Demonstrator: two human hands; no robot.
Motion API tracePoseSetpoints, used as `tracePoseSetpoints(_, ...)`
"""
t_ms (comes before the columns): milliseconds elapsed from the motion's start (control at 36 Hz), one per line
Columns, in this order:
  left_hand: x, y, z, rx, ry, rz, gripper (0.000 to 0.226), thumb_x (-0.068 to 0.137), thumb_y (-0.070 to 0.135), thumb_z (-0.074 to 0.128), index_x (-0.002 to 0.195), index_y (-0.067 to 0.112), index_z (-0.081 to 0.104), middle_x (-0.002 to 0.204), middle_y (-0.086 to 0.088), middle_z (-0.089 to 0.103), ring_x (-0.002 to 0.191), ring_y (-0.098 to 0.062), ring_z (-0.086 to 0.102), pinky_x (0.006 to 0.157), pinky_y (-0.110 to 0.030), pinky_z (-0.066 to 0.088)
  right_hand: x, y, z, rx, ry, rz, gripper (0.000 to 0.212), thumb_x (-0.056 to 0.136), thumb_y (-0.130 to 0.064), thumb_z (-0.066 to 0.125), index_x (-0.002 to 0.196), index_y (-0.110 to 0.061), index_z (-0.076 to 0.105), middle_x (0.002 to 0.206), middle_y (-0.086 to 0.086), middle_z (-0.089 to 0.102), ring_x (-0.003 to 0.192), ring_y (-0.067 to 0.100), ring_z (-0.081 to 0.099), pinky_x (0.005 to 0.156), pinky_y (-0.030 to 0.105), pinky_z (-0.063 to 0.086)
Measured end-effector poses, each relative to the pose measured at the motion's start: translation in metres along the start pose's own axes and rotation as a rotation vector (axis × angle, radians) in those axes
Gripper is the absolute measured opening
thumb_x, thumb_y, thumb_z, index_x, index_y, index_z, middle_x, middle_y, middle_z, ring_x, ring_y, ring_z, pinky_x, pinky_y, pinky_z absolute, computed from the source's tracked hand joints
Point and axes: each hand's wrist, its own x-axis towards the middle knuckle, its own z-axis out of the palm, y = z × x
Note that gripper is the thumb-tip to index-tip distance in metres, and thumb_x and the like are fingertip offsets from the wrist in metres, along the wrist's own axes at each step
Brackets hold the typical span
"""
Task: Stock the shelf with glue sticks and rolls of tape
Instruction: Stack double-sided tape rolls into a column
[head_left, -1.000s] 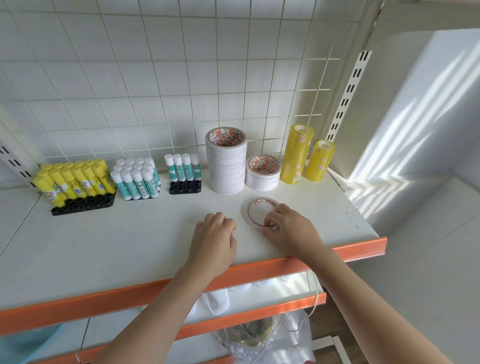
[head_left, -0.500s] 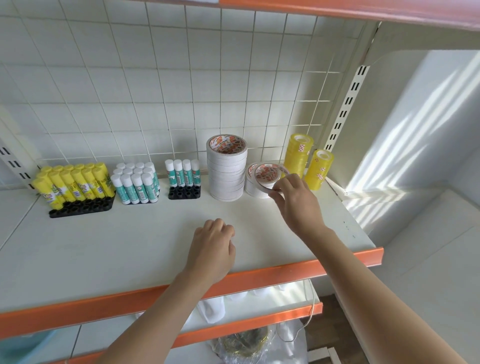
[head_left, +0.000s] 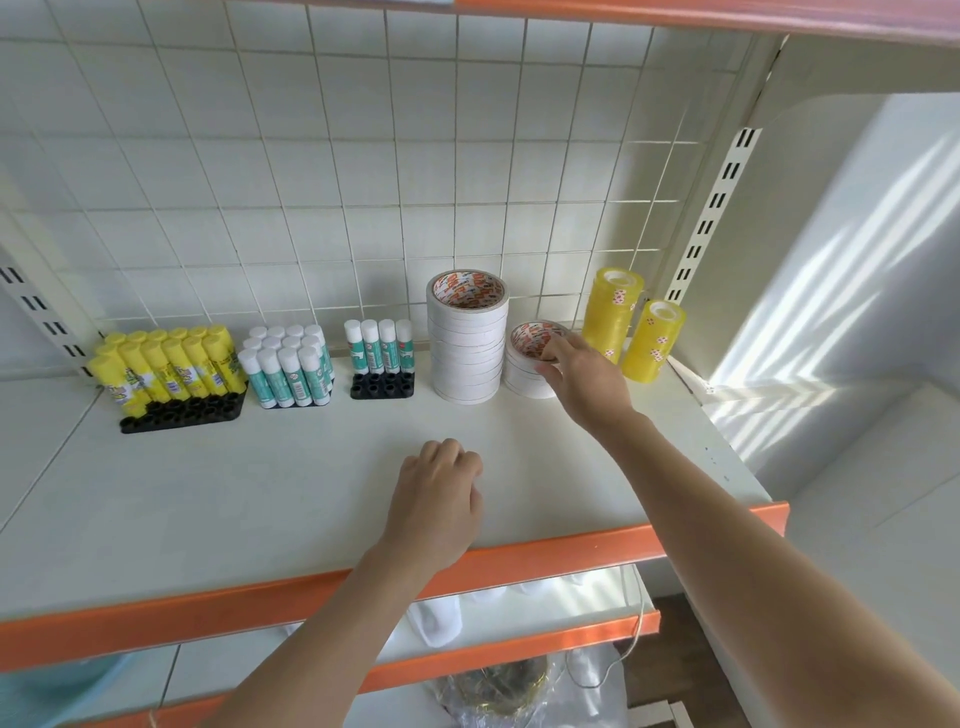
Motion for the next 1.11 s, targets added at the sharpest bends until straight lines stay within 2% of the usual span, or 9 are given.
tracePoseSetpoints(56, -0.001, 0.000, 0.000, 0.002, -0.003, -0.001, 0.016, 0.066, 0.007, 0.067, 0.076, 0.017, 0.061, 0.076, 0.001, 0.054, 0.072, -0.025, 0.055, 0.059, -0.037, 0.048, 0.001, -0.001, 0.001, -0.001, -0.021, -0.001, 0.023, 0.098, -0.029, 0.052, 0.107, -0.009, 0.060, 0.113, 0.006, 0.058, 0.095, 0.031, 0.058, 0.064, 0.033, 0.039)
tracePoseSetpoints(139, -0.001, 0.001, 0.000, 0.008, 0.007, 0.001, 0.011, 0.068, 0.012, 0.057, 0.076, 0.018, 0.061, 0.076, 0.001, 0.053, 0.072, -0.025, 0.055, 0.058, -0.037, 0.047, 0.001, -0.003, 0.001, -0.013, -0.052, 0.008, 0.026, 0.100, -0.031, 0.047, 0.110, -0.011, 0.061, 0.115, 0.005, 0.057, 0.095, 0.030, 0.058, 0.067, 0.035, 0.045)
tracePoseSetpoints(333, 0.000, 0.001, 0.000, 0.017, 0.006, 0.000, 0.014, 0.070, 0.015, 0.047, 0.075, 0.018, 0.061, 0.076, 0.002, 0.053, 0.072, -0.024, 0.055, 0.059, -0.037, 0.048, 0.004, -0.004, 0.000, -0.016, -0.058, 0.016, 0.026, 0.100, -0.032, 0.047, 0.111, -0.012, 0.061, 0.115, 0.005, 0.057, 0.097, 0.029, 0.058, 0.068, 0.034, 0.045)
tracePoseSetpoints(444, -0.001, 0.001, -0.001, 0.009, 0.018, 0.000, 0.024, 0.073, 0.018, 0.037, 0.074, 0.018, 0.060, 0.075, 0.002, 0.052, 0.071, -0.023, 0.054, 0.059, -0.036, 0.048, 0.004, -0.006, 0.002, -0.022, -0.073, 0.019, 0.028, 0.100, -0.032, 0.047, 0.112, -0.010, 0.058, 0.119, 0.007, 0.055, 0.099, 0.031, 0.057, 0.069, 0.035, 0.045)
tracePoseSetpoints(556, -0.001, 0.001, -0.001, -0.012, 0.005, -0.014, 0.014, 0.071, 0.015, 0.047, 0.075, 0.017, 0.060, 0.076, 0.001, 0.052, 0.072, -0.024, 0.053, 0.060, -0.037, 0.048, 0.004, -0.006, 0.002, -0.024, -0.086, 0.011, 0.030, 0.098, -0.033, 0.050, 0.112, -0.009, 0.057, 0.118, 0.008, 0.054, 0.099, 0.029, 0.056, 0.068, 0.034, 0.044)
tracePoseSetpoints(833, -0.001, 0.002, -0.003, -0.029, -0.007, -0.011, 0.010, 0.069, 0.011, 0.057, 0.076, 0.018, 0.060, 0.076, 0.002, 0.052, 0.073, -0.023, 0.053, 0.061, -0.037, 0.049, 0.006, -0.006, 0.001, -0.061, -0.107, 0.013, 0.030, 0.098, -0.034, 0.050, 0.112, -0.008, 0.057, 0.117, 0.007, 0.055, 0.099, 0.029, 0.057, 0.070, 0.035, 0.045)
tracePoseSetpoints(944, -0.001, 0.002, -0.004, -0.034, -0.020, -0.016, 0.013, 0.068, 0.009, 0.063, 0.077, 0.018, 0.059, 0.076, 0.002, 0.052, 0.073, -0.023, 0.053, 0.061, -0.036, 0.048, 0.007, -0.007, -0.002, -0.113, -0.179, 0.019, 0.035, 0.096, -0.038, 0.053, 0.118, -0.011, 0.056, 0.127, 0.007, 0.053, 0.107, 0.028, 0.057, 0.075, 0.035, 0.045)
tracePoseSetpoints(1111, -0.001, 0.002, -0.005, -0.035, -0.026, -0.020, 0.016, 0.068, 0.008, 0.067, 0.077, 0.019, 0.061, 0.077, 0.003, 0.053, 0.073, -0.022, 0.053, 0.062, -0.035, 0.048, 0.012, -0.008, -0.005, -0.154, -0.225, 0.035, 0.031, 0.096, -0.037, 0.054, 0.111, -0.011, 0.057, 0.117, 0.006, 0.056, 0.102, 0.028, 0.058, 0.075, 0.035, 0.046)
